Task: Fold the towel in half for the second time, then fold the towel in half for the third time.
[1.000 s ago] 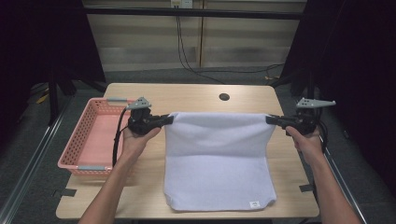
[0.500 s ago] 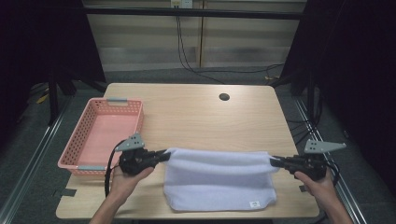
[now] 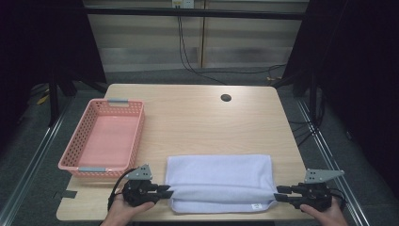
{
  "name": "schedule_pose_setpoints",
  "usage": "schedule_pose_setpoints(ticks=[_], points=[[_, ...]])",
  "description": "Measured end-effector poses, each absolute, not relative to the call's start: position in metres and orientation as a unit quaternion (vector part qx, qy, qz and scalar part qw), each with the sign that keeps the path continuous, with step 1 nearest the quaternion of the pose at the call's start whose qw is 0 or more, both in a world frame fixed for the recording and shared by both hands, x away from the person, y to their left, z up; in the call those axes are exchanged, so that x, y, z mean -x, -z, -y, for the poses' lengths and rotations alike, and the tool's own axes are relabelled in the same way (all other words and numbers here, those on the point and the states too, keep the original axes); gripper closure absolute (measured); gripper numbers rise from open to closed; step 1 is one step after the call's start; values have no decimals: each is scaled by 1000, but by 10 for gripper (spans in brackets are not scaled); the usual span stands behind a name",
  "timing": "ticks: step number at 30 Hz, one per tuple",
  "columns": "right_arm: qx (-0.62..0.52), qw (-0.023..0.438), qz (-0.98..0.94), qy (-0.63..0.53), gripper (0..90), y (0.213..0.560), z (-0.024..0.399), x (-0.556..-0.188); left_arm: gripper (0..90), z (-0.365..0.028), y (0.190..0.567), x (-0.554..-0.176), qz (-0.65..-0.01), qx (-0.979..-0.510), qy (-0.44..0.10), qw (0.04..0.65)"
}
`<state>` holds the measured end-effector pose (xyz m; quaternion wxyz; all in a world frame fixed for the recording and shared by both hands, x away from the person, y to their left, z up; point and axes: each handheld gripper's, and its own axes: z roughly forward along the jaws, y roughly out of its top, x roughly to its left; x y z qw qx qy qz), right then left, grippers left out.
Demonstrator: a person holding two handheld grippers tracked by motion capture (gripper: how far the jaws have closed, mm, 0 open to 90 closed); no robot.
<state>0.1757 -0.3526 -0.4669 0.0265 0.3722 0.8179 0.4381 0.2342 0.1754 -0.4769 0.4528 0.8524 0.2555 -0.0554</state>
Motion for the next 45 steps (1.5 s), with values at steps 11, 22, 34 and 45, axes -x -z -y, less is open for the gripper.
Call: schedule_pose_setpoints(ticks=[11, 22, 34, 45], points=[[-392, 57, -802, -447, 573, 463, 341, -194, 565, -173, 470, -263, -291, -834, 20, 468], [-412, 66, -826, -380, 468, 489, 317, -231, 666, -146, 493, -291, -287, -871, 10, 399], [-411, 90, -830, -365, 626, 495, 317, -232, 741, -140, 498, -297, -298, -866, 5, 402], [-447, 114, -818, -343, 853, 493, 333, -251, 734, -120, 501, -317, -301, -857, 21, 418]])
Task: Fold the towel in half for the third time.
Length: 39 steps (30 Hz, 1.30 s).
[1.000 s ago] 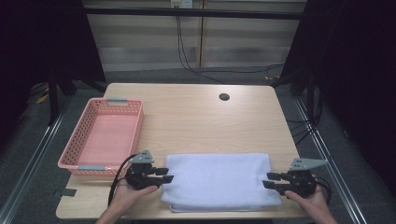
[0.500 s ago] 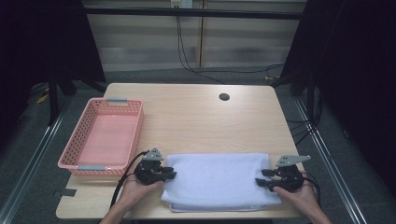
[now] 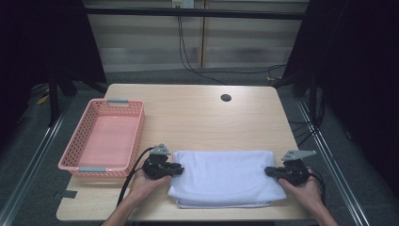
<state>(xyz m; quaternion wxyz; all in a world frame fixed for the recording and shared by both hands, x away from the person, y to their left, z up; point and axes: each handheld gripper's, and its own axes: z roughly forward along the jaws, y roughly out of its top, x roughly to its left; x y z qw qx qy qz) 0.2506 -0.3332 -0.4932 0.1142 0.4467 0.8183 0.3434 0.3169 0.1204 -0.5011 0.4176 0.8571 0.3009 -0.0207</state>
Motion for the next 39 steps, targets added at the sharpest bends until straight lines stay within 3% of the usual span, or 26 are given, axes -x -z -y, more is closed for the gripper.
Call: schedule_pose_setpoints(ticks=[5, 9, 15, 23, 28, 33, 39], points=[[-461, 124, -806, -349, 833, 495, 349, -259, 694, -106, 500, -323, -296, -859, 26, 417], [-466, 132, -799, -357, 596, 488, 347, -248, 584, -110, 492, -321, -302, -849, 43, 431], [-429, 136, -799, -399, 523, 469, 325, -217, 480, -119, 469, -325, -312, -843, 13, 439], [-366, 92, -829, -412, 475, 468, 263, -206, 428, -108, 464, -350, -322, -836, -3, 445], [-327, 36, -839, -433, 452, 469, 213, -216, 396, -105, 470, -365, -337, -825, -3, 455], [-284, -9, -854, -436, 436, 474, 160, -224, 390, -107, 473, -362, -332, -830, -4, 448], [-247, -32, -870, -425, 407, 484, 106, -242, 385, -113, 476, -359, -337, -833, -5, 439]])
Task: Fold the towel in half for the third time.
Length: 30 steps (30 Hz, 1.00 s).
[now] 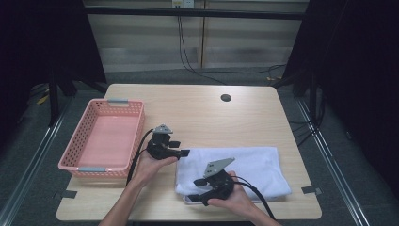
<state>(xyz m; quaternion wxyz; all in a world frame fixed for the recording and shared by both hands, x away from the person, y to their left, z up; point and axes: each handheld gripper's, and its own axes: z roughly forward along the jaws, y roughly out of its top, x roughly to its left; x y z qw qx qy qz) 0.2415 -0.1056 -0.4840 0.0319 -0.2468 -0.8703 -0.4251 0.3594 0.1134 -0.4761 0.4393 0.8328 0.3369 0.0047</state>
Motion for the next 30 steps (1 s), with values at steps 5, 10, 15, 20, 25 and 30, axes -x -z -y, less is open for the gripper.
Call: schedule_pose_setpoints(ticks=[5, 10, 15, 20, 25, 30], points=[[228, 31, 877, 421, 393, 489, 82, -249, 381, -118, 476, -358, -341, -832, -10, 437], [215, -5, 889, 405, 411, 498, 74, -243, 378, -120, 476, -358, -344, -828, -2, 443], [194, -62, 895, 398, 521, 501, 72, -234, 378, -119, 476, -357, -345, -829, -10, 440], [186, -92, 897, 391, 561, 502, 71, -229, 371, -122, 478, -359, -353, -828, -12, 434], [211, -81, 890, 396, 742, 501, 75, -238, 360, -123, 484, -363, -367, -831, -25, 417], [236, -49, 881, 408, 771, 502, 80, -244, 331, -122, 491, -366, -369, -838, -28, 402]])
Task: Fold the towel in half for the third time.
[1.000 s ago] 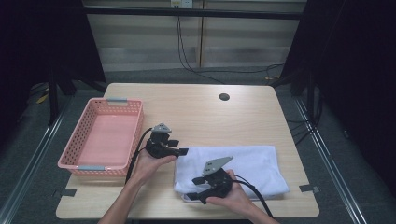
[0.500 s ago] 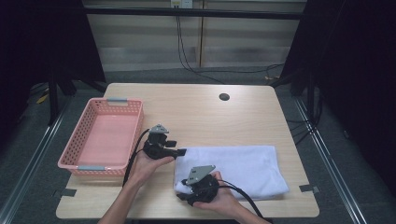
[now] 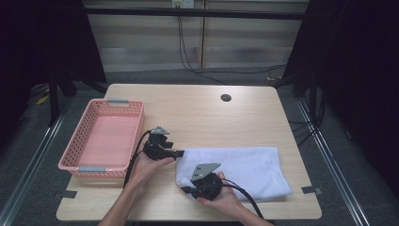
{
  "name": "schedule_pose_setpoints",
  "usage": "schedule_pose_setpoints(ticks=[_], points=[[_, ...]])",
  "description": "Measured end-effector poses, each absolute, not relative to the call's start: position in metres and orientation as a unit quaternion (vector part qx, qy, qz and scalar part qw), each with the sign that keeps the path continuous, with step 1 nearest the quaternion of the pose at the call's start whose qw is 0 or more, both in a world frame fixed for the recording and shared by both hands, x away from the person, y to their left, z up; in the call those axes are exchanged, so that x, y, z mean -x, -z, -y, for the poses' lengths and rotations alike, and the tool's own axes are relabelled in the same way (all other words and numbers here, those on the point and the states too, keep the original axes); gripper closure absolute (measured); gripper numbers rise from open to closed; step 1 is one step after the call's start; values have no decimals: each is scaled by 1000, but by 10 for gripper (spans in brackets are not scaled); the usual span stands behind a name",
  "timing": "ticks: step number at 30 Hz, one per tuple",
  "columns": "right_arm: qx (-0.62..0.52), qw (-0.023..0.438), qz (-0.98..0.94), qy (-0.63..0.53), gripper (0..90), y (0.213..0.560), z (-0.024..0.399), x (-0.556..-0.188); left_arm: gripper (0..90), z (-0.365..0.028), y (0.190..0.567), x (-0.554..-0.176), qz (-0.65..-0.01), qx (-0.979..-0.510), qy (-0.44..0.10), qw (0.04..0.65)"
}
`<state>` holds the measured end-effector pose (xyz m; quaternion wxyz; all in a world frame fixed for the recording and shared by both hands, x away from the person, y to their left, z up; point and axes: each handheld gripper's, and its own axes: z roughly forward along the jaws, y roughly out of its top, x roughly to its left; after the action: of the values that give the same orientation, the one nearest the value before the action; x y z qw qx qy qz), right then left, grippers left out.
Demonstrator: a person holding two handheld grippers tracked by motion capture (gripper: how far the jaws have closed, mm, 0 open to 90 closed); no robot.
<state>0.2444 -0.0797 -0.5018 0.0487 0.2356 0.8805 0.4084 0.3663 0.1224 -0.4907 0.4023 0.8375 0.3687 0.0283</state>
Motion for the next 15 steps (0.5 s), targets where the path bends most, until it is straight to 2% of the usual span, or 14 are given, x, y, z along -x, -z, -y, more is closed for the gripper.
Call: schedule_pose_setpoints(ticks=[11, 12, 15], points=[[-240, 28, -879, -410, 787, 500, 83, -247, 344, -108, 498, -363, -348, -857, -20, 380], [-241, 27, -879, -411, 788, 500, 83, -247, 366, -107, 497, -362, -343, -859, -15, 380], [-241, 22, -878, -413, 789, 499, 83, -247, 525, -105, 497, -359, -329, -865, -4, 379]])
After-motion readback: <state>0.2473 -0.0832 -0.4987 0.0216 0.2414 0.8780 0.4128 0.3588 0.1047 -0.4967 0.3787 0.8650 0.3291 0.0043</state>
